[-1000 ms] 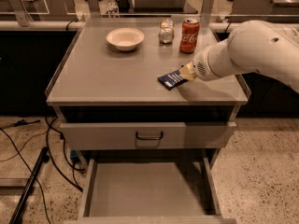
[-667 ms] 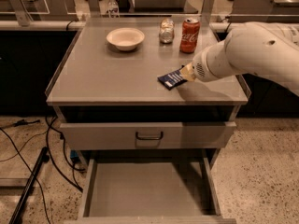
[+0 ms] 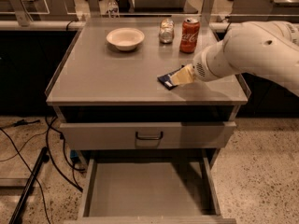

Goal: Place rxbar blueberry into middle drawer

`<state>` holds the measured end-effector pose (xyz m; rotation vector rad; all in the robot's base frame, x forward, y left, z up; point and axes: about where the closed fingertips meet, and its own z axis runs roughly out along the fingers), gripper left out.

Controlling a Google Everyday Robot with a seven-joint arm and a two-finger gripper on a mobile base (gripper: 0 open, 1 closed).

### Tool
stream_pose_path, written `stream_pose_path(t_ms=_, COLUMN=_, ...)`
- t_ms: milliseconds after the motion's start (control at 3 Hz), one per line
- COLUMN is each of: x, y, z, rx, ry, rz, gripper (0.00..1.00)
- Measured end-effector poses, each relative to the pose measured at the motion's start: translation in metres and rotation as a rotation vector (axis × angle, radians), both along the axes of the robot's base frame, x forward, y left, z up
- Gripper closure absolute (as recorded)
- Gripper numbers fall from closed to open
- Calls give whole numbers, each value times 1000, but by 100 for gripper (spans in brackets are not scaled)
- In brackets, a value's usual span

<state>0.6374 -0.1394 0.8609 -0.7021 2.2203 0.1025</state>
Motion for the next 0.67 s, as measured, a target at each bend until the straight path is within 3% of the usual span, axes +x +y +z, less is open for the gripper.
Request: stream_pose_path(t_ms=667, x=4, y=-6, z=-5, rx=26, ry=47, rz=-17, gripper=0)
